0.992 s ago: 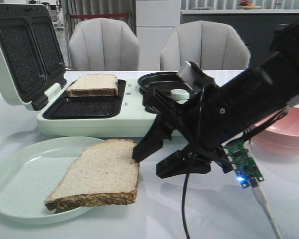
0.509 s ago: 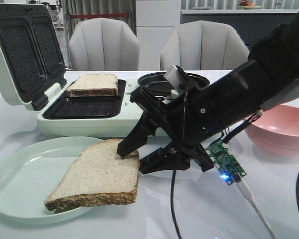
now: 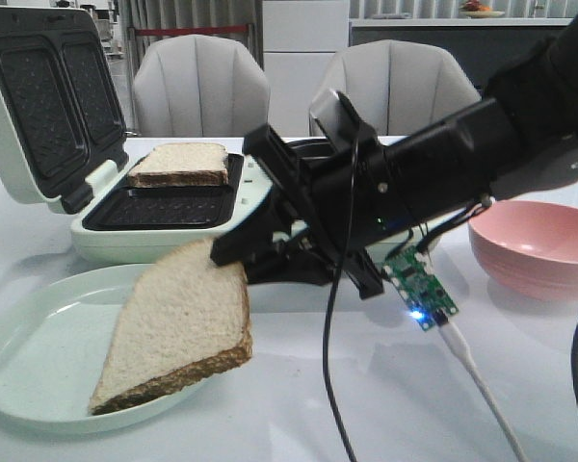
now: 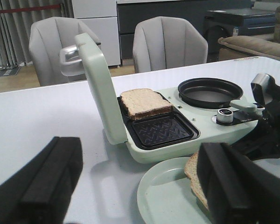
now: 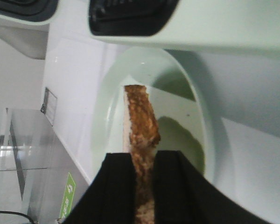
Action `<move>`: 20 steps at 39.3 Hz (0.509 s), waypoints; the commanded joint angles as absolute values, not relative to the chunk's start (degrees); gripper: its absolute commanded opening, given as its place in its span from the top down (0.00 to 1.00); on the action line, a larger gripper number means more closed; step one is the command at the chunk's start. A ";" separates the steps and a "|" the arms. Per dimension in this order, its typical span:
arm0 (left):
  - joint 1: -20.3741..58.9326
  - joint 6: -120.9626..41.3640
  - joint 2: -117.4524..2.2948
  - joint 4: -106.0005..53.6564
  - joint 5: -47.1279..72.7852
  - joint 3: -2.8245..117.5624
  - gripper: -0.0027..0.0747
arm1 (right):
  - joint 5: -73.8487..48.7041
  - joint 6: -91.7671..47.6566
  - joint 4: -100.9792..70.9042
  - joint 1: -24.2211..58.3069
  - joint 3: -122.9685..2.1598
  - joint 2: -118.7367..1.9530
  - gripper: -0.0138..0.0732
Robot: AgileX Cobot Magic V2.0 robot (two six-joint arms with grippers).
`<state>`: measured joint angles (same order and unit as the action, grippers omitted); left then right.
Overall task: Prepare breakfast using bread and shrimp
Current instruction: 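Carry the slice over and lay it on the first slice, release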
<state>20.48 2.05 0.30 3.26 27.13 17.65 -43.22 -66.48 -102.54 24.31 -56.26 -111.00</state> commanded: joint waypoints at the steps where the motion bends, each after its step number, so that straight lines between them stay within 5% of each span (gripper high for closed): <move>1: 20.80 2.56 0.07 2.79 22.38 18.95 0.23 | -49.09 -67.73 -109.05 24.24 -59.10 -106.41 0.58; 20: 20.80 2.56 0.07 2.79 22.38 18.95 0.24 | -36.04 -67.62 -109.05 24.24 -77.20 -106.89 0.58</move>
<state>20.48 2.05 0.30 3.26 26.92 17.65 -36.59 -66.74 -102.54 24.31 -72.87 -109.37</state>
